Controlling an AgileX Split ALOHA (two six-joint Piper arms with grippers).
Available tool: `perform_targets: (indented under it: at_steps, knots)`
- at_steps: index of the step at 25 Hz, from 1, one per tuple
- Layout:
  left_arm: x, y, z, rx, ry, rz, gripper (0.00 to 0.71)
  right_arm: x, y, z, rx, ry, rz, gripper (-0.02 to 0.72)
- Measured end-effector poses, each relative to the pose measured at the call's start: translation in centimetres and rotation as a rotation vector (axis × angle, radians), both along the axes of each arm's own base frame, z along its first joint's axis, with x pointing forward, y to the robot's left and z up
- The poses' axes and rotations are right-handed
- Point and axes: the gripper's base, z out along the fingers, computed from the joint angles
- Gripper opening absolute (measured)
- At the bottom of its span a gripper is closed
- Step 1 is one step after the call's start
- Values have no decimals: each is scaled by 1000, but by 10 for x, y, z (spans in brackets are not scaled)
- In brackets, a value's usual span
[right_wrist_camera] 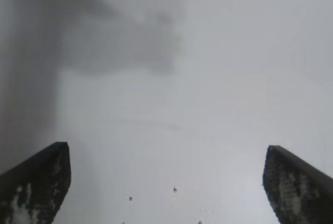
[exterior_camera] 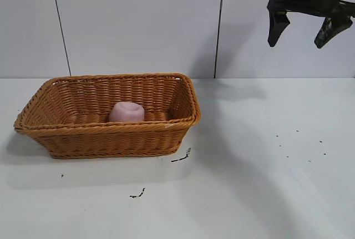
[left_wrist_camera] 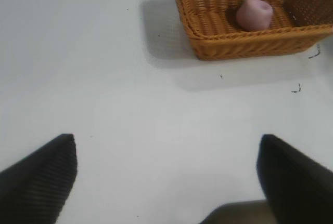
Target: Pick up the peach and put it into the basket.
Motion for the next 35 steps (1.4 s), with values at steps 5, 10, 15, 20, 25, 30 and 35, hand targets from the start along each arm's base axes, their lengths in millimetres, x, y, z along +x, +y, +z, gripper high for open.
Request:
perform_targets:
  at_steps: [5, 10, 15, 20, 25, 30, 35]
  knots:
    - [0, 0, 0, 0, 0, 0, 692, -42, 0, 20, 13, 29, -1, 689]
    - [0, 0, 0, 0, 0, 0, 692, -111, -1, 42, 14, 55, -9, 689]
    - [0, 0, 0, 0, 0, 0, 692, -199, -3, 59, 16, 32, -15, 689]
    - [0, 0, 0, 0, 0, 0, 692, -267, -4, 62, 18, -31, -16, 689]
    - [0, 0, 0, 0, 0, 0, 692, -339, -6, 51, 24, -266, -22, 689]
    - [0, 0, 0, 0, 0, 0, 692, -398, -7, 28, 31, -474, -24, 689]
    - [0, 0, 0, 0, 0, 0, 692, -439, -8, 21, 36, -677, -22, 689]
